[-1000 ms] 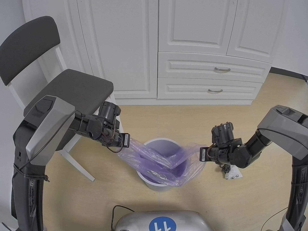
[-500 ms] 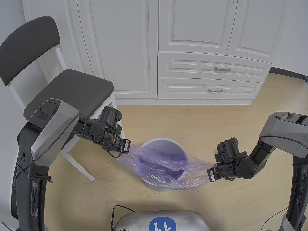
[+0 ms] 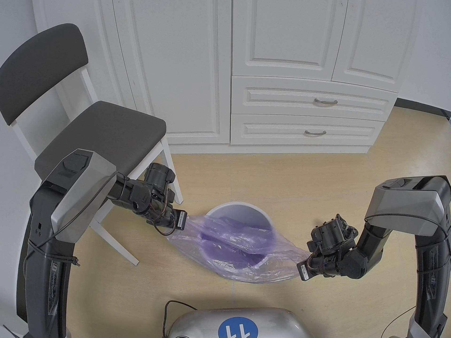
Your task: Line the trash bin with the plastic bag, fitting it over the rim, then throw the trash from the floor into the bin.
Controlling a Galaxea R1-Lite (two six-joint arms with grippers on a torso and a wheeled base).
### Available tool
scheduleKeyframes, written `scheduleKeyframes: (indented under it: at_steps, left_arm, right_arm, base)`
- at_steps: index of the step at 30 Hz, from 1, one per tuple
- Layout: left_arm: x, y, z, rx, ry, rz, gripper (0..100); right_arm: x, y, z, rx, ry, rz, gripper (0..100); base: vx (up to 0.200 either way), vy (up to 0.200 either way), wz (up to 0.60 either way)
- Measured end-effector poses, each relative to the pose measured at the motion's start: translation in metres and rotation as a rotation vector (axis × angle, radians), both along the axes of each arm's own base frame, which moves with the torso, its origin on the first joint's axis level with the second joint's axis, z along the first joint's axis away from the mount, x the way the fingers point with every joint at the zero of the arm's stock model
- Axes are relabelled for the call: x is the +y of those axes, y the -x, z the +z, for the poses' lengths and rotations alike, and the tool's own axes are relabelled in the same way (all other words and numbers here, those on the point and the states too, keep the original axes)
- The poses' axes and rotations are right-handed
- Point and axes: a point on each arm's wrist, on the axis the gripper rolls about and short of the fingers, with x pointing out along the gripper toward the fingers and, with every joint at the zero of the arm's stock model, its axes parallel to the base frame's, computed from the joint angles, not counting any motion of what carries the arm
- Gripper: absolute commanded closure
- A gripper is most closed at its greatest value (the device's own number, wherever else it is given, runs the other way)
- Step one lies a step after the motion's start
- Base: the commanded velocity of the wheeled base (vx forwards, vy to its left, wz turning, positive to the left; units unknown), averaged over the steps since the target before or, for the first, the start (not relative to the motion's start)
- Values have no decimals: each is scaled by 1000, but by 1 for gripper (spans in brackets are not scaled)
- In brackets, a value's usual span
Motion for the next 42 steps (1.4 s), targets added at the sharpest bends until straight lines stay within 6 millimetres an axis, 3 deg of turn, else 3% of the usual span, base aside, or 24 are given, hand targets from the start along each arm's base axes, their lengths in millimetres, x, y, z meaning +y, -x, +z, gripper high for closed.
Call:
scheduleKeyframes:
  at_steps: [6, 11, 17, 25, 32, 42]
  left_arm:
    - [-3, 2, 5, -9, 8, -5, 100]
    - [-4, 2, 10, -19, 13, -6, 100]
    - [-6, 3, 15, -29, 18, -10, 100]
    - [-9, 4, 18, -35, 23, -14, 100]
    - [-9, 4, 17, -34, 23, -12, 100]
    - [-9, 1, 11, -34, 21, -8, 100]
  right_arm:
    - [-2, 8, 0, 23, -10, 44, 0]
    - [-8, 18, 14, 34, -48, 132, 0]
    - [-34, 36, 36, 20, -104, 412, 0]
    - [-63, 48, 54, -24, -323, 607, 0]
    - [-71, 41, 46, -66, -389, 649, 0]
    - [-72, 24, 39, -293, -475, 618, 0]
  base:
    - [0, 0, 0]
    - [0, 0, 0]
    - [0, 0, 0]
    - [0, 0, 0]
    - [0, 0, 0]
    - [0, 0, 0]
